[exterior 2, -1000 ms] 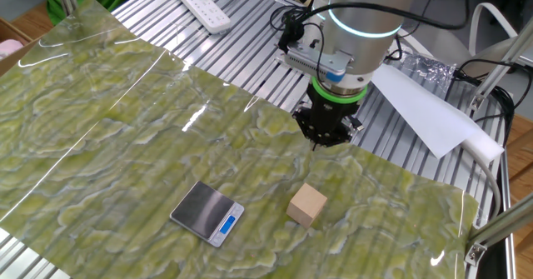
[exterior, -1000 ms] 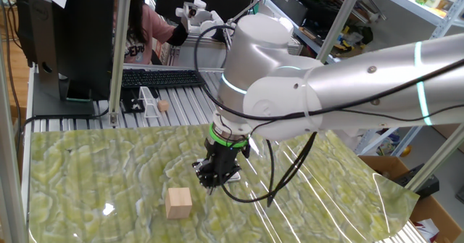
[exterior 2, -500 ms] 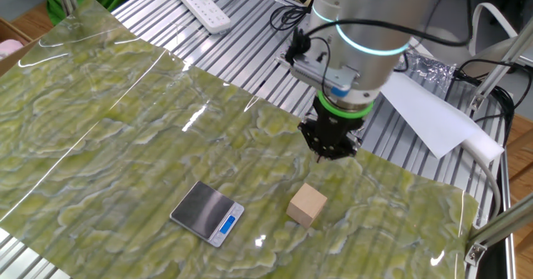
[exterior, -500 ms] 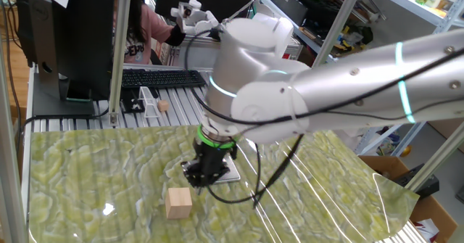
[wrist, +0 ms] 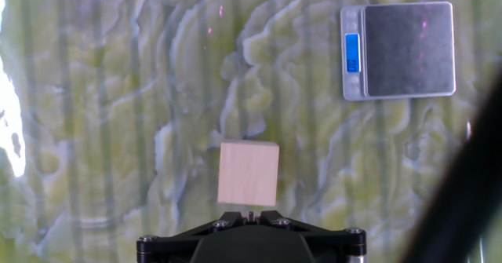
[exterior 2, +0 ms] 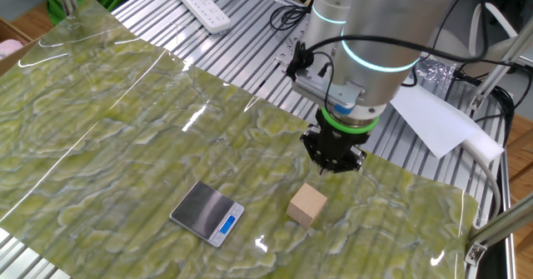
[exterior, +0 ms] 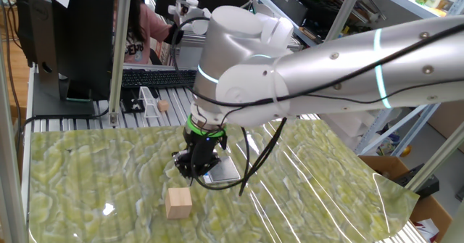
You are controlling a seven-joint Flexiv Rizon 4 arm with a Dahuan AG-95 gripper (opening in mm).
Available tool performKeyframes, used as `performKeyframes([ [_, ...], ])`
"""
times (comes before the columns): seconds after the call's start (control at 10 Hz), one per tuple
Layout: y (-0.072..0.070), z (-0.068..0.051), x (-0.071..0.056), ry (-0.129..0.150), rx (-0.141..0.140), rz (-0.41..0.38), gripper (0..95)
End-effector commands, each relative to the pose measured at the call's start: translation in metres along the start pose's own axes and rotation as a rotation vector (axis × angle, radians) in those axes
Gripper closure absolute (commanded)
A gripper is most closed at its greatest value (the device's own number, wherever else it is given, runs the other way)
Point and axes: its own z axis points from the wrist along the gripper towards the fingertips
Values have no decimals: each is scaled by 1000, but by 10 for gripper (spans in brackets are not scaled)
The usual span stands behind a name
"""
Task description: Place the block on the scale
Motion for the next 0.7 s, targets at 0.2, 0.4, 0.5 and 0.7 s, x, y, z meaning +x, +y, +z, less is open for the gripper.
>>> performKeyframes([
  [0.2, 1, 8, -1, -4, 0, 1, 950],
  [0.4, 2, 13, -2, -5, 1, 2, 950],
  [0.5, 2, 15, -3, -6, 1, 2, 950],
  [0.7, 3, 21, -4, -7, 2, 6, 950],
])
